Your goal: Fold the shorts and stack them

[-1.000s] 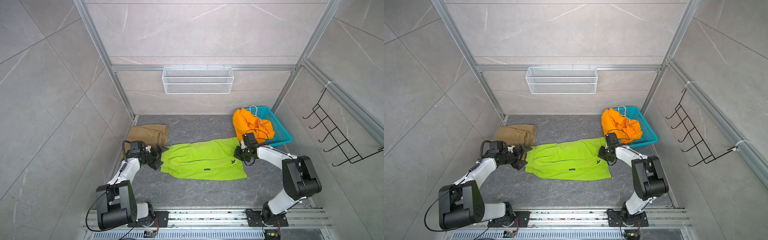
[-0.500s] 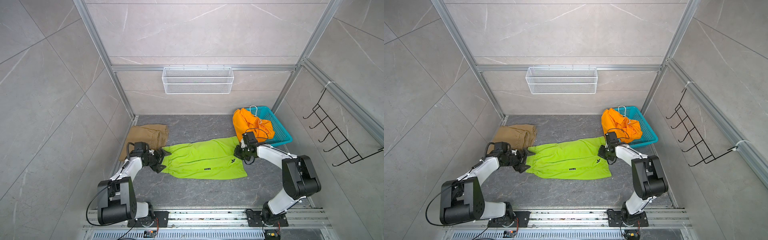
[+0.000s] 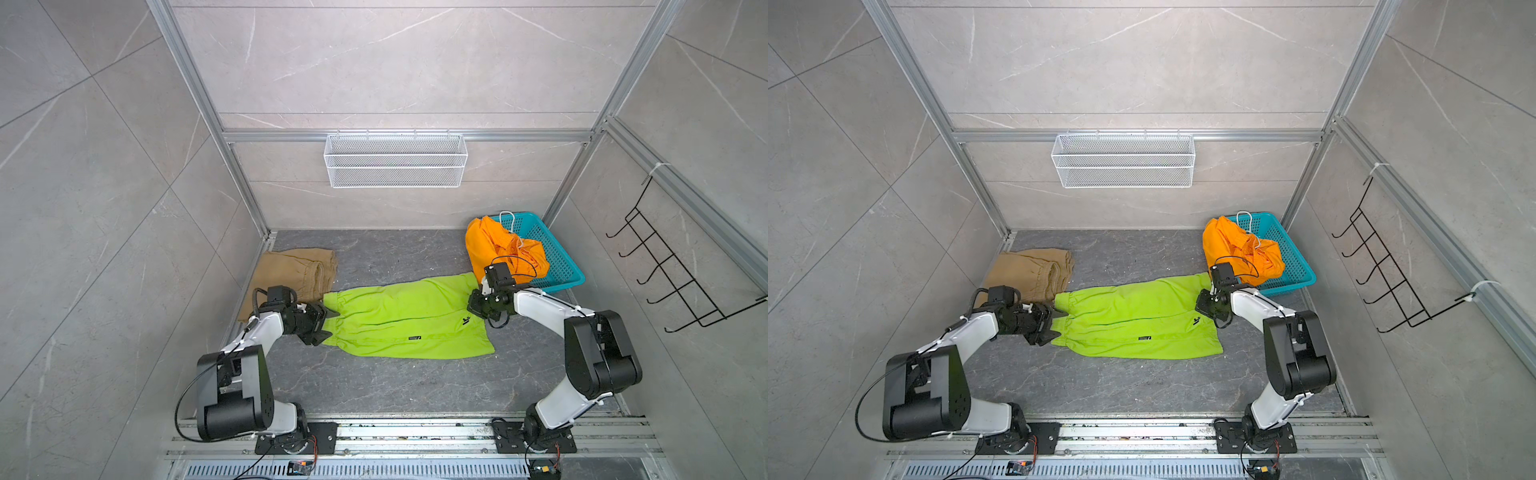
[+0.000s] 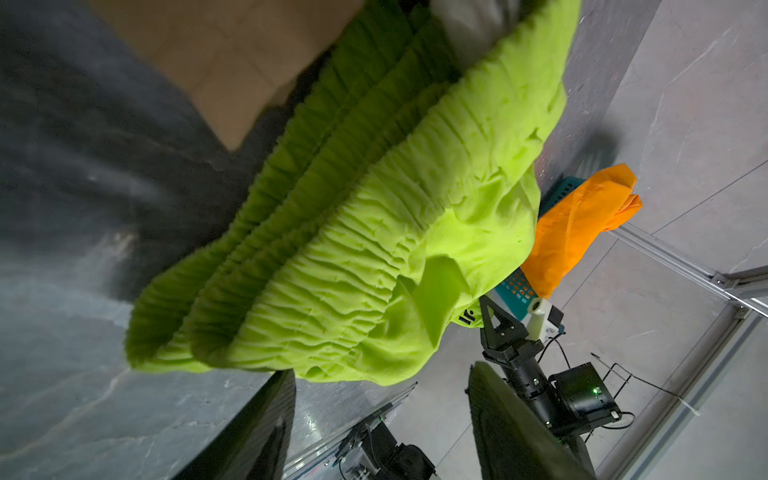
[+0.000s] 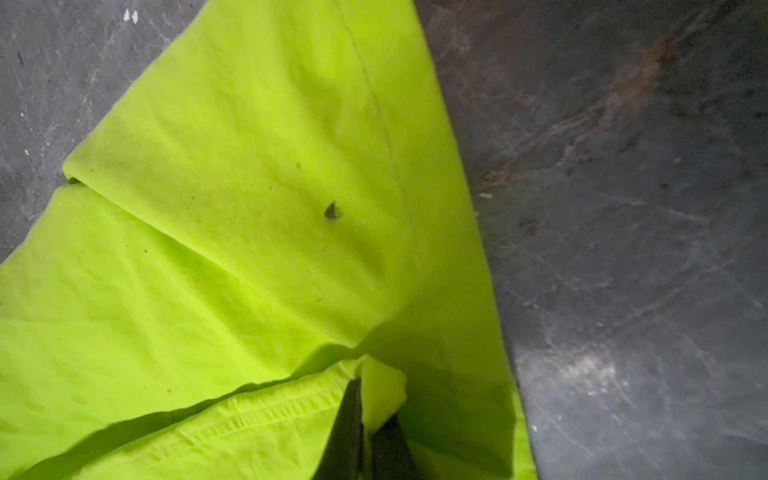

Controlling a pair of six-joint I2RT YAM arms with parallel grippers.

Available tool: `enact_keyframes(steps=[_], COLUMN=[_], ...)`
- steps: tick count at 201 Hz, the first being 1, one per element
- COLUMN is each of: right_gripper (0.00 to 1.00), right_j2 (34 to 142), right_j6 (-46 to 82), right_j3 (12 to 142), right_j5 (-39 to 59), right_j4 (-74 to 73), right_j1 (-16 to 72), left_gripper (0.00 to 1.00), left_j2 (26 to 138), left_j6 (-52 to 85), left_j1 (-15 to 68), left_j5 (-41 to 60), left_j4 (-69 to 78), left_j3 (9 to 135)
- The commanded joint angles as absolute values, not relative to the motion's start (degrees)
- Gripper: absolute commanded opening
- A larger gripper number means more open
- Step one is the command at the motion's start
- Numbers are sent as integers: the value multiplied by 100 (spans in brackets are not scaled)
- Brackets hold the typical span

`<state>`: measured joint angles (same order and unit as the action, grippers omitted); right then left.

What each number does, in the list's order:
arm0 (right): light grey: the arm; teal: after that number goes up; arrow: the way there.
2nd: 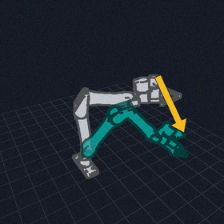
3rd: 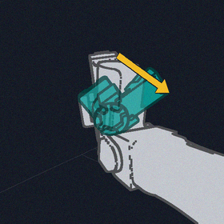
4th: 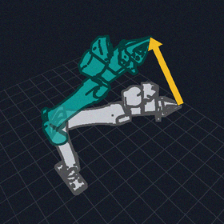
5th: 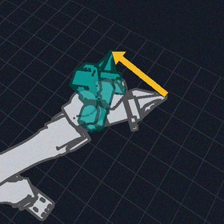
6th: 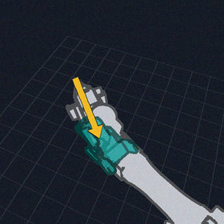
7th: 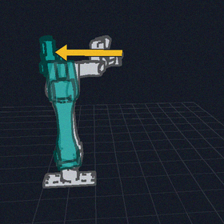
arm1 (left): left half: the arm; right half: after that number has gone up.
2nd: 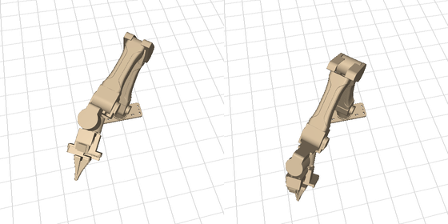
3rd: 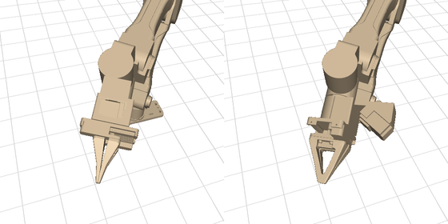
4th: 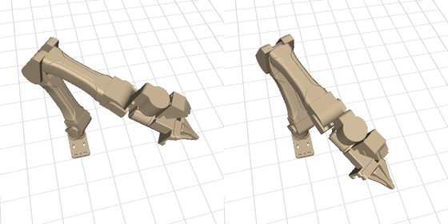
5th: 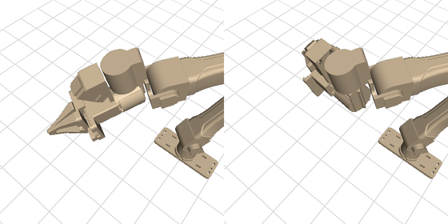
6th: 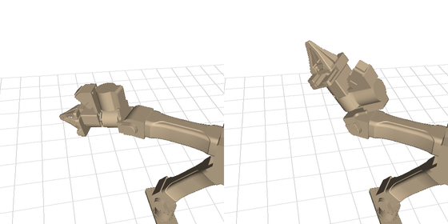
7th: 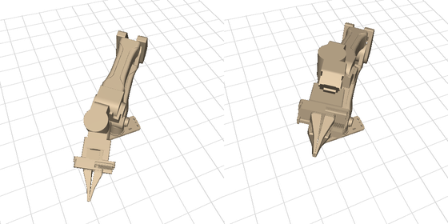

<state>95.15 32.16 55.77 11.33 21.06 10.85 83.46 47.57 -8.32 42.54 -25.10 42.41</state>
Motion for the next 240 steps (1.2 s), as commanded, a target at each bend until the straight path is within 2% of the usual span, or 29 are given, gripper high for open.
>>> enact_keyframes(steps=[1,42,103,115,136,165,180,210,240], right_gripper=[8,8,7,6,4,0,0,1,5], right_j2=[9432,9500,9826,9749,9266,7882,7507,7729,8263], right_j6=[3174,3152,2986,2984,2937,2961,3022,3335,3398], right_j3=[5696,5726,6354,6483,6541,5647,4993,4066,3944], right_j5=[1107,1066,1130,1172,1201,1380,1414,1550,1392], right_j4=[2126,2114,2317,2425,2677,2744,2742,2399,2128], right_j1=[1059,1047,747,742,748,772,773,778,779], left_gripper=[66,65,57,53,53,54,54,55,55], left_j2=[8480,8679,9332,9472,9606,9615,9623,9707,9601], left_j6=[4758,4766,5044,5033,4998,4750,4638,4353,4013], left_j1=[-867,-862,-600,-526,-492,-516,-551,-670,-791], left_j5=[4226,4190,4167,4173,4218,4228,4201,4186,4064], left_j4=[-2183,-1977,-1396,-1392,-1390,-1617,-1700,-1942,-2302], left_j3=[4201,4143,4640,4779,4839,4882,4896,5023,5032])
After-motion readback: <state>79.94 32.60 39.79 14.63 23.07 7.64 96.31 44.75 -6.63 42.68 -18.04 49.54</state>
